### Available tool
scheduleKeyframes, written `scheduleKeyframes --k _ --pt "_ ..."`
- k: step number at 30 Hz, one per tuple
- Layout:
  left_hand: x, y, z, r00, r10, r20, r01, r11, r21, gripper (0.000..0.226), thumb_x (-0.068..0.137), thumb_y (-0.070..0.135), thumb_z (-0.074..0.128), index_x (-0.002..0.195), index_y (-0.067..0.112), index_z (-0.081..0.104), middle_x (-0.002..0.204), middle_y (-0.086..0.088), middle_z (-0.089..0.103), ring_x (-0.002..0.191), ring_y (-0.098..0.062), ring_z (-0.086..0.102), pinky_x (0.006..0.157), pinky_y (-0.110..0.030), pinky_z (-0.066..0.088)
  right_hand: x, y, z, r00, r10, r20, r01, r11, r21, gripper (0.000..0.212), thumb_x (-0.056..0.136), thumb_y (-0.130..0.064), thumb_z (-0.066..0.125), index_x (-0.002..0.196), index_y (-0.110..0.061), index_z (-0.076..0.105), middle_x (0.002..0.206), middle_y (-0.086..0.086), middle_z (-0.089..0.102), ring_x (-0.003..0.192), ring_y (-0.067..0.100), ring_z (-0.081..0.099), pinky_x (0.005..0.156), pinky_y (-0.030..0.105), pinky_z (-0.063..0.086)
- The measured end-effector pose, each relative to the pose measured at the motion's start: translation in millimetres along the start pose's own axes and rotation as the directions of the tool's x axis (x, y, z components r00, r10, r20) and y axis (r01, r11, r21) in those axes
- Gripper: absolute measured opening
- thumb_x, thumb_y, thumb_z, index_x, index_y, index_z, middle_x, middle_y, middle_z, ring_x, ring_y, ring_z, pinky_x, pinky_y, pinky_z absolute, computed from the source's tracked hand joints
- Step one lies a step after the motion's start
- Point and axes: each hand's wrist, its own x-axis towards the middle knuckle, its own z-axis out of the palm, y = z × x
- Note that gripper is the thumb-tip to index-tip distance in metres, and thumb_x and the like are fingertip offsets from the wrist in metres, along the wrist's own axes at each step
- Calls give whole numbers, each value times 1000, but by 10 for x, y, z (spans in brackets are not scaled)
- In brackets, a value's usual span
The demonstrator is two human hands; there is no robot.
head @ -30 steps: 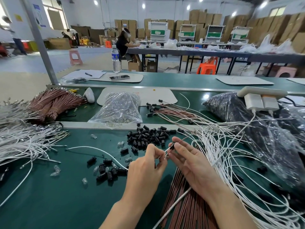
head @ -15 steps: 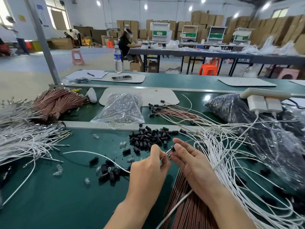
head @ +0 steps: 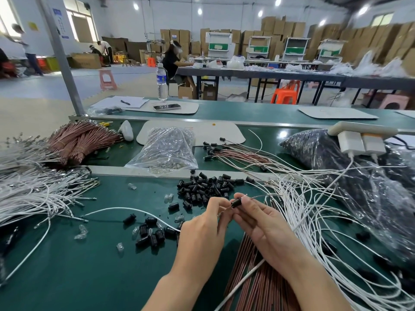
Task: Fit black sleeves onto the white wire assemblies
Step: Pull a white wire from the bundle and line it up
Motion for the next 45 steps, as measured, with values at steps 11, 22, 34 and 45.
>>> scheduleKeyframes --k 11,22,34,45 --pt "-2 -9 -24 998 -53 31 54 998 -38 33 92 67 37 119 47 42 86 38 54 70 5 61 57 -12 46 24 25 -47 995 -83 -56 76 990 -120 33 67 -29 82 96 -14 82 86 9 75 78 15 73 67 20 58" --pt "68 0 -104 997 44 -70 -43 999 19 22 97 35 55 115 30 65 91 22 72 72 3 65 61 -14 50 25 -7 -64 984 -141 -109 125 982 -141 29 65 -36 83 87 -18 83 86 5 75 78 11 71 64 22 57" --pt "81 -17 -168 987 105 -118 -106 994 -4 18 97 30 63 115 32 64 96 22 73 79 3 66 68 -21 54 -21 24 29 999 -40 16 42 993 -110 35 70 -29 78 98 -7 79 91 15 74 73 16 70 60 25 58" --pt "112 -69 -146 985 128 -119 -121 990 69 18 98 31 59 110 23 70 86 19 73 70 3 59 67 -9 43 -37 -68 21 987 -136 -87 131 989 -62 21 73 -31 78 86 -15 73 90 6 74 72 13 68 58 25 58"
